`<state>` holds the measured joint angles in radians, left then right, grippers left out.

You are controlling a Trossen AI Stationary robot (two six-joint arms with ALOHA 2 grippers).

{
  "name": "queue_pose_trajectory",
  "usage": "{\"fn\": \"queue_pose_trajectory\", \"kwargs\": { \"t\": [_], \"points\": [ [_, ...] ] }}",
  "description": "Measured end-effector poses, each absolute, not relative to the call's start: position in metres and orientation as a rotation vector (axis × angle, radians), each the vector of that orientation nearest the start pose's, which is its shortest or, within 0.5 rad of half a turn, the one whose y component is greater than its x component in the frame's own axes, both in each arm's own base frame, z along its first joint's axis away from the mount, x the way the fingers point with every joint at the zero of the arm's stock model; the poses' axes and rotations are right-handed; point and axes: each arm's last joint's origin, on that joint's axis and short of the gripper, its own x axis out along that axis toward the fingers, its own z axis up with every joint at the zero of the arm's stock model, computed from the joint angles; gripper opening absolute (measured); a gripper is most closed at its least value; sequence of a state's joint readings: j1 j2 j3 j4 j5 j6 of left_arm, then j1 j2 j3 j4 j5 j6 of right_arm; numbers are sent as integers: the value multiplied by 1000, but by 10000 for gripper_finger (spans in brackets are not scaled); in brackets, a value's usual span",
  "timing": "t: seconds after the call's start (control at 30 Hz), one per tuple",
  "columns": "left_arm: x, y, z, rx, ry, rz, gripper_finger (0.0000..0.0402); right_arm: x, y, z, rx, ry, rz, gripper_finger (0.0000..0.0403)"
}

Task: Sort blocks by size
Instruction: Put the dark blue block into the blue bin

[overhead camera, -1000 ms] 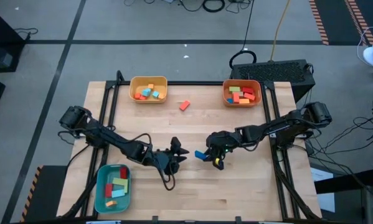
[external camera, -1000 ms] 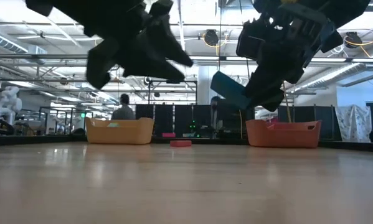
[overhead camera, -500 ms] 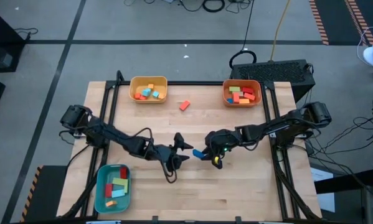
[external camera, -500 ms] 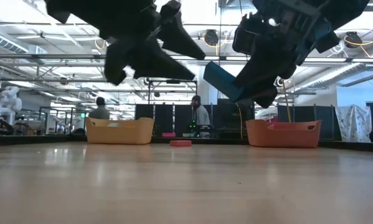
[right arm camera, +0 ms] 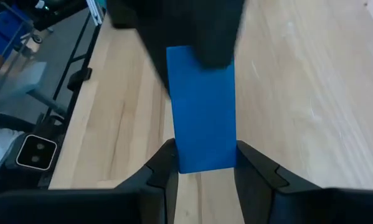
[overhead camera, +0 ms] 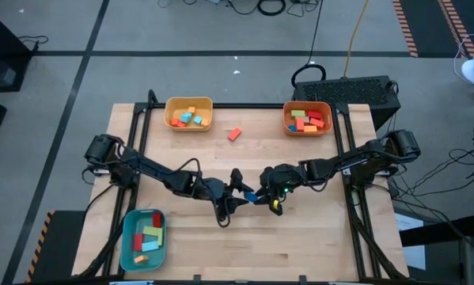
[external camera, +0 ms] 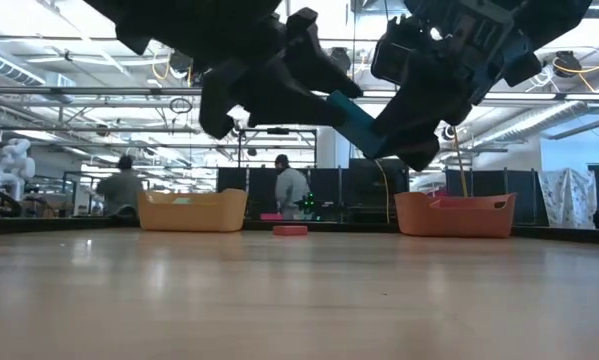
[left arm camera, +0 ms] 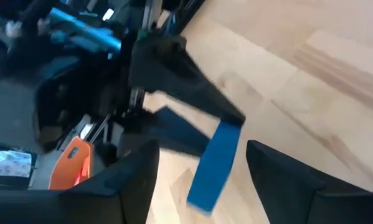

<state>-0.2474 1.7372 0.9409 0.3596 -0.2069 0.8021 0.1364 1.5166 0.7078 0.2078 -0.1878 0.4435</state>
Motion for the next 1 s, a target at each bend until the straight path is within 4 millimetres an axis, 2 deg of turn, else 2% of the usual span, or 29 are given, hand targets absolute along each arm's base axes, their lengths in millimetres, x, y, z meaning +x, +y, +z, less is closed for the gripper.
{"fn": "queue_pose_trajectory", "kwargs": {
  "t": [0.13, 0.37, 0.63, 0.8, 1.0],
  "points": [
    [362, -86, 186, 891, 401, -218, 221, 294, 46, 177, 434, 657, 179, 103],
    [362, -85, 179, 910, 435, -234, 166, 294, 46, 177, 427, 661, 183, 103],
    [362, -86, 178, 886, 451, -236, 64, 294, 46, 177, 430, 660, 198, 106],
    [364, -86, 183, 824, 469, -212, 60, 294, 46, 177, 399, 650, 185, 163],
    [363, -86, 198, 749, 570, -57, 60, 293, 45, 177, 279, 647, 208, 217]
  ]
}}
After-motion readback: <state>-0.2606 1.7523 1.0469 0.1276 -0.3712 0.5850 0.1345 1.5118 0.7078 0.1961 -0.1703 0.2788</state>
